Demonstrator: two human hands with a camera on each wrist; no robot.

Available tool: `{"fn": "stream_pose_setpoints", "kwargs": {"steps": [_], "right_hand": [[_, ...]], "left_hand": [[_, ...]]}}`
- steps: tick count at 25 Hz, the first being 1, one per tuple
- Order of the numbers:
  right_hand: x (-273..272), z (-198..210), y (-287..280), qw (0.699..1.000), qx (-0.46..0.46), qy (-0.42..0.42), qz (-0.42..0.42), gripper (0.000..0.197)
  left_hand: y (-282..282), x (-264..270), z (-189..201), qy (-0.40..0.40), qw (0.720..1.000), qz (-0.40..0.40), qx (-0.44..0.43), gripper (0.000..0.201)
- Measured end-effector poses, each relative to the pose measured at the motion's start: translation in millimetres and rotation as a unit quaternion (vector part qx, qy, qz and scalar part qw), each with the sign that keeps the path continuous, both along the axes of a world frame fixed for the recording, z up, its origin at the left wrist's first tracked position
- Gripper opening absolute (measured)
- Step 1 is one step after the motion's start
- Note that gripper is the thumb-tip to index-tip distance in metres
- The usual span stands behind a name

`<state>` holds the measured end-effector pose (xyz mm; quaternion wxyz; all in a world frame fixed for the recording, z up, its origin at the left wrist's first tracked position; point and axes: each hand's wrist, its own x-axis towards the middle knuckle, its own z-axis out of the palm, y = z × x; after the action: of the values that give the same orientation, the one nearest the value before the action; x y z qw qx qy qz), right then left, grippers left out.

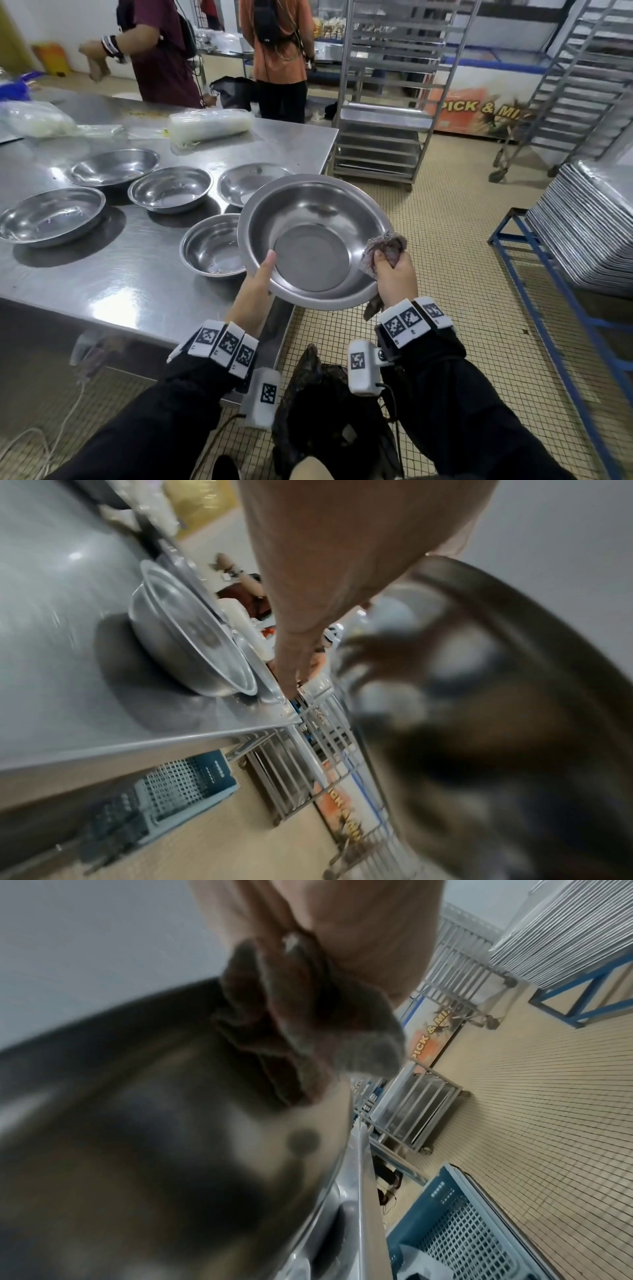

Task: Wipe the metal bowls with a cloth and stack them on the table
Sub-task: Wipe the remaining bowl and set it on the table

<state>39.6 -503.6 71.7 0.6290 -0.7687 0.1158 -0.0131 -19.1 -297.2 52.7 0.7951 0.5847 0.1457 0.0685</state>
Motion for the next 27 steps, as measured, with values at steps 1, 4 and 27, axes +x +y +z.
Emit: {"fn": "stream_pose_setpoints", "kwargs": {"steps": [1,4,27], "right_hand": [[2,4,-6,1.0,-0.009,-0.001,0.005,0.025],[6,24,-23,0.999,-0.038,-0.002,0.029,0.019],[-24,48,15,0.99,-0.075,-0.029,-0.113,0.022]], "left_hand": [[8,5,-1,-0.018,0.999,-0.025,-0.018,0.071],[25,22,13,-0.077,0.986,-0.099,-0.108,0.078],[73,74,49,-0.138,0.941,-0.292,-0.101,0.066]]}}
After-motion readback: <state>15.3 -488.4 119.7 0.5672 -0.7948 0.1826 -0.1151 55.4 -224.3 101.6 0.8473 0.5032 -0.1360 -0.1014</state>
